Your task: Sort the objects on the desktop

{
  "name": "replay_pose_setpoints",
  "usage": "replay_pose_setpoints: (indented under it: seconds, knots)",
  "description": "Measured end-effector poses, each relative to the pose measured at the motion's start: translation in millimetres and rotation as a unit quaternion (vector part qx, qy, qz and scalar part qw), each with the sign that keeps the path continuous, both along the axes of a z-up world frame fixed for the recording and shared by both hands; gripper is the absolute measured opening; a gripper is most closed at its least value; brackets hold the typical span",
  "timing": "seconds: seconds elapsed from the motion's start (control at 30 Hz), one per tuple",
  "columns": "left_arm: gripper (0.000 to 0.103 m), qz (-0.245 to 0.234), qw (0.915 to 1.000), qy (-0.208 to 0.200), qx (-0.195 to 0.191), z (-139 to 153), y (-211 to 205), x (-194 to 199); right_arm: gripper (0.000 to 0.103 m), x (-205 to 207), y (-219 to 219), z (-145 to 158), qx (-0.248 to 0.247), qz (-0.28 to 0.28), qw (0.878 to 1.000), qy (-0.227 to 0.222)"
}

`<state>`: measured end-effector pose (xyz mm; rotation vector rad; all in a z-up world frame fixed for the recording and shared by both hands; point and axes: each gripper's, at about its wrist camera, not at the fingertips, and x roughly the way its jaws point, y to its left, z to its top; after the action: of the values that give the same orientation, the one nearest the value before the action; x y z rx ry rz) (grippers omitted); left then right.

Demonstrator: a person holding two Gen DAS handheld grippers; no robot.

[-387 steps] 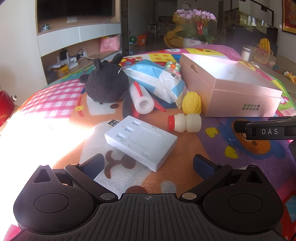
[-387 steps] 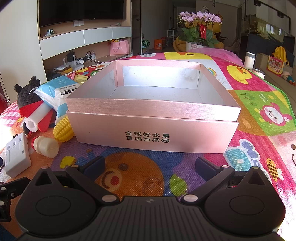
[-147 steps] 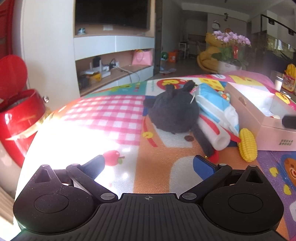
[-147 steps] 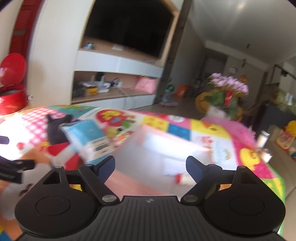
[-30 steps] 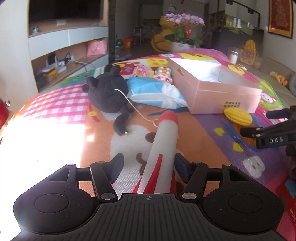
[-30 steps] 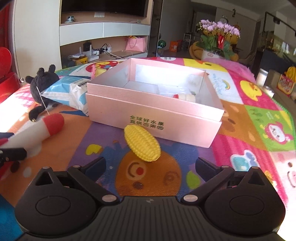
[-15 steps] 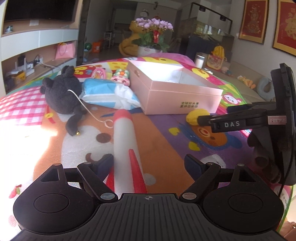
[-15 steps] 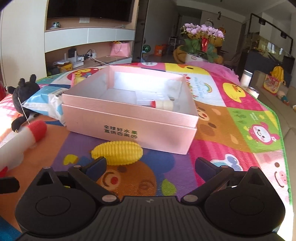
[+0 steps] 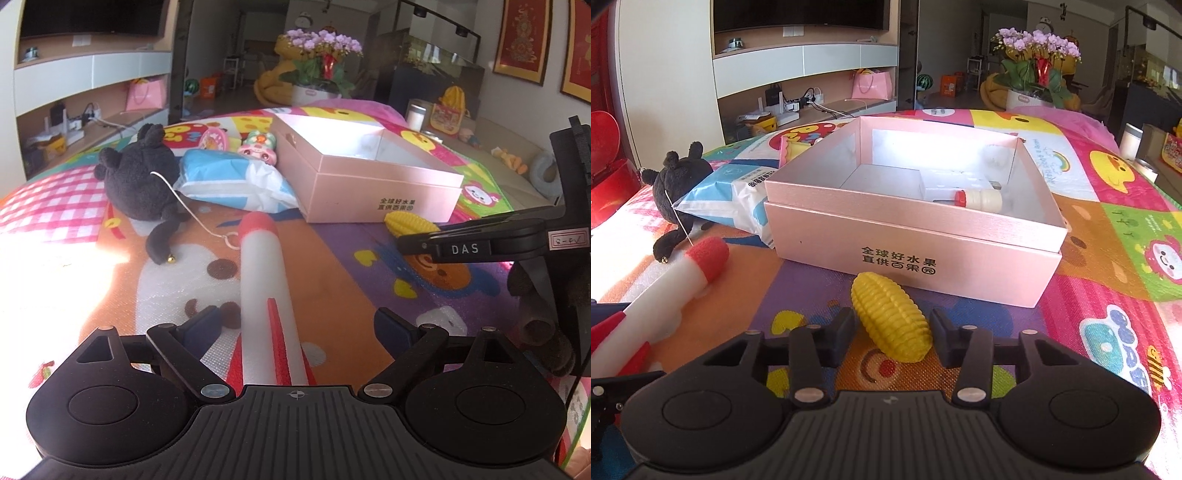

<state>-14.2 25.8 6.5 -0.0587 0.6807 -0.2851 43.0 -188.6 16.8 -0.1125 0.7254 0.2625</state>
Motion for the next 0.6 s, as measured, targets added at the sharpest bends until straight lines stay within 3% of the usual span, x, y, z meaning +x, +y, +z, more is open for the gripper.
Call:
replay_pose_setpoints:
  seconds: [0.2,0.4,0.47,0.53,0.6]
  knots:
    - [0.095,0.005,1.0,0.001,0.007,-1,-2,2,0.039,-14,-10,1,-0.008,0.011,1.0,-0.002]
    - [0.099,0.01,0.9999,0.001,0.011,-2,-3,3,0.042,-5,-25,1,-0.045,-0.072,0.996,-0.027]
    - [0.1,0.011,0.9999,0.002,0.013,-3,-4,3,0.048,-8,-28,1,-0.029,-0.063,0.997,-0.024]
    - [0.101,0.011,0.9998,0.002,0.016,-3,-5,3,0.065,-11,-27,2,-0.013,-0.047,0.998,-0.026]
    - [0.101,0.01,0.9998,0.002,0.018,-3,-5,2,0.068,-12,-24,1,-0.008,-0.036,0.999,-0.03]
